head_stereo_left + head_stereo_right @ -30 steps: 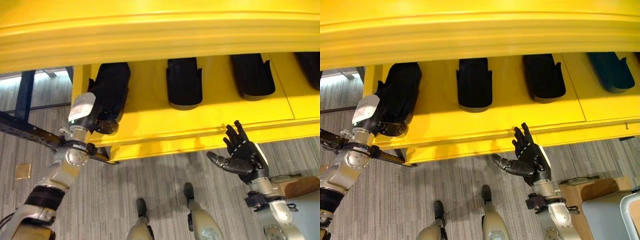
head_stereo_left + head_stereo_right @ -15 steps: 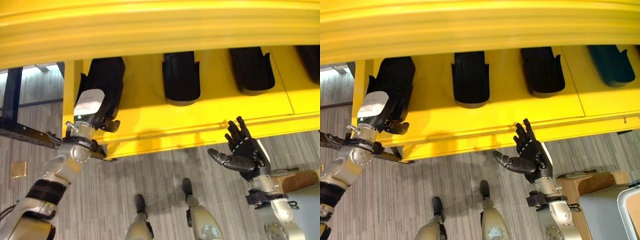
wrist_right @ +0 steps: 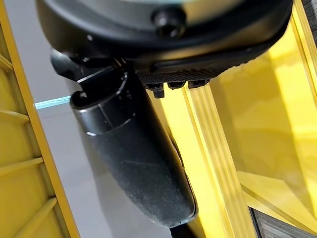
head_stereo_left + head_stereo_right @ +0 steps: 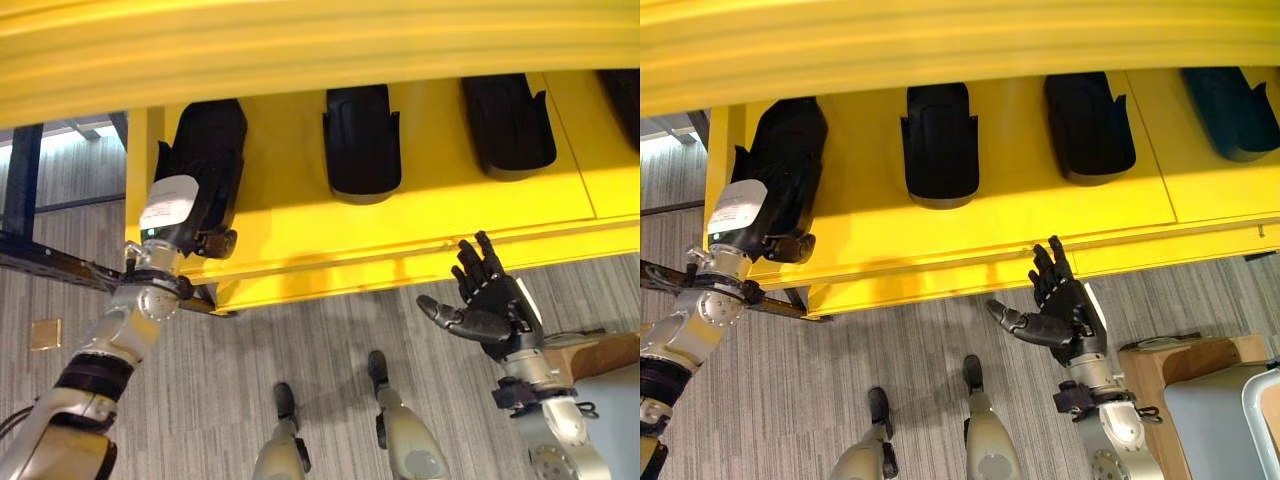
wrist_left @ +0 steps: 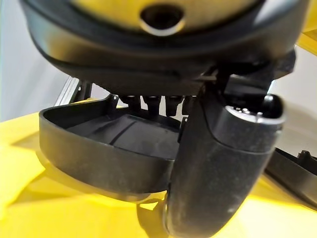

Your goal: Move parts from the plastic box to the shelf.

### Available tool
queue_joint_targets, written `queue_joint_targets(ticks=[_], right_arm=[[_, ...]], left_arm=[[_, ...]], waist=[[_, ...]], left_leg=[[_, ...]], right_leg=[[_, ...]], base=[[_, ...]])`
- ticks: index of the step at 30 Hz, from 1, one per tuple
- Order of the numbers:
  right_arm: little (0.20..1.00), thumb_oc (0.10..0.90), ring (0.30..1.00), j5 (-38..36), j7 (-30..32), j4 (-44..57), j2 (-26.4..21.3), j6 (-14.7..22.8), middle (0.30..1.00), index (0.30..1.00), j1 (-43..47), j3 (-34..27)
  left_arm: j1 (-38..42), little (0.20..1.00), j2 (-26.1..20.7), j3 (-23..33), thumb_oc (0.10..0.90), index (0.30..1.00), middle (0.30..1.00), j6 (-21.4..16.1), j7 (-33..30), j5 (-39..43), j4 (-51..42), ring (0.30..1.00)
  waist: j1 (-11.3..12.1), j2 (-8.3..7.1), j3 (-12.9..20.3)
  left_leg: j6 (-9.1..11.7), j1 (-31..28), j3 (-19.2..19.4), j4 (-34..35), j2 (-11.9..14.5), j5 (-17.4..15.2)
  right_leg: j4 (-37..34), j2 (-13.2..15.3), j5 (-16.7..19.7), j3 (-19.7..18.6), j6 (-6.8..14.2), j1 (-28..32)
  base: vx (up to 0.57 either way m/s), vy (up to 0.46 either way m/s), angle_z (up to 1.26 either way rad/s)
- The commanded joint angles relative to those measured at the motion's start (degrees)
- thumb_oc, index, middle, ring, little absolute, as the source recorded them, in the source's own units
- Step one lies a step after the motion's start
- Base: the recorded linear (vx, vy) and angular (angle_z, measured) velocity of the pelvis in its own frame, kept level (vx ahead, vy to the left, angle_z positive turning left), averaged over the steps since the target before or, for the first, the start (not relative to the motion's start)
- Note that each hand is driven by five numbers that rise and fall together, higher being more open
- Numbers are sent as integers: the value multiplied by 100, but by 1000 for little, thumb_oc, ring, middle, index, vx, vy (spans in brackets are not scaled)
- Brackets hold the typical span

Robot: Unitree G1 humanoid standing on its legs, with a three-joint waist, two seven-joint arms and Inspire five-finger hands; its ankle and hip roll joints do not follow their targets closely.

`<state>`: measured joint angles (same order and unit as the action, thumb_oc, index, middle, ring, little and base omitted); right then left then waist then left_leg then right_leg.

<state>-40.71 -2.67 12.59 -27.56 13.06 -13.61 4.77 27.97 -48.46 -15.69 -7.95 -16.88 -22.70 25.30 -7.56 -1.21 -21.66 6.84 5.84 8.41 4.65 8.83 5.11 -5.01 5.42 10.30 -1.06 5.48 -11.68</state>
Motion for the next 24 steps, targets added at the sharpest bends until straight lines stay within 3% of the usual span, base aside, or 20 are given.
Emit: queue_joint_targets(ticks=[1, 10, 24], right_arm=[[1000, 900, 1000, -143, -72, 637, -206, 569, 1000, 1000, 116, -343], [1000, 900, 1000, -88, 14, 678, -125, 463, 1000, 1000, 154, -346], [1000, 900, 1000, -71, 105, 683, -59, 347, 1000, 1000, 229, -295]], left_arm=[[444, 1000, 59, 336, 900, 1000, 1000, 255, -168, 384, 766, 1000], [368, 1000, 816, 640, 900, 1000, 1000, 310, -5, 1568, 948, 1000], [221, 1000, 1431, 667, 900, 1000, 1000, 397, 90, 2140, 720, 1000]], waist=[[-126, -273, 238], [-144, -310, 232], [-140, -332, 198]], left_leg=[[-17, 380, -76, -773, 207, -246], [-36, 411, -88, -823, 193, -277], [-50, 472, -132, -893, 186, -302]], right_leg=[[422, 292, -747, 63, 130, 247], [435, 287, -753, 40, 99, 232], [489, 289, -763, 25, 63, 187]], base=[[0, 0, 0], [0, 0, 0], [0, 0, 0]])
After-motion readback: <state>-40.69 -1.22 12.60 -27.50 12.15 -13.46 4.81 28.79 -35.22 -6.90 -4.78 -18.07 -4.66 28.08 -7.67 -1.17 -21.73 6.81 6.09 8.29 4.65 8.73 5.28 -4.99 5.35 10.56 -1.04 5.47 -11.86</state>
